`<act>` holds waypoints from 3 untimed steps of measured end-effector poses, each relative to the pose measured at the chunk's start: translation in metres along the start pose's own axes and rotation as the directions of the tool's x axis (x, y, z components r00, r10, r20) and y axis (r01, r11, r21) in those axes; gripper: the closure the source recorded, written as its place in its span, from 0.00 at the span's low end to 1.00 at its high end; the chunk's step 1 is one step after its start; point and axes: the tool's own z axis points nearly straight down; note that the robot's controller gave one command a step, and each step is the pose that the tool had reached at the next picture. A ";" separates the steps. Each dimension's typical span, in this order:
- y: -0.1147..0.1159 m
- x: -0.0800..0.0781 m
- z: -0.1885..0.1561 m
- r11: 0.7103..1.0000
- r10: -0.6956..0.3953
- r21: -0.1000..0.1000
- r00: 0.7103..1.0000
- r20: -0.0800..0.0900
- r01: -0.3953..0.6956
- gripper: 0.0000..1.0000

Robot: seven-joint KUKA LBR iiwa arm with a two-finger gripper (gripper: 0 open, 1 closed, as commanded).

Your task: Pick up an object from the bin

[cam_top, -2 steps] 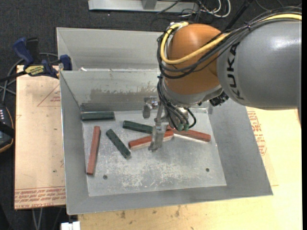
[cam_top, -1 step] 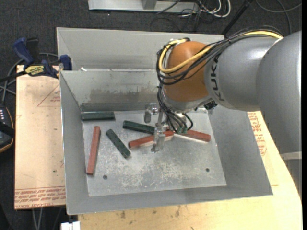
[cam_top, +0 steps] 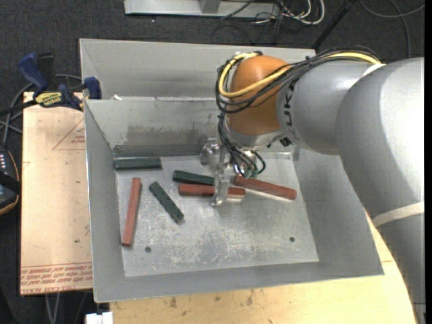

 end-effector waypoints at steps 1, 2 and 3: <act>0.001 0.000 -0.003 1.000 -0.001 -0.001 1.000 0.000 0.001 1.00; -0.047 0.058 -0.027 1.000 0.002 0.002 1.000 -0.004 -0.002 1.00; -0.012 0.080 -0.152 0.979 -0.202 0.000 0.979 0.007 0.202 1.00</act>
Offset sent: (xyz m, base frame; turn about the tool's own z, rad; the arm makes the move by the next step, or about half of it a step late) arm 0.0000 0.0000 0.0000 0.0000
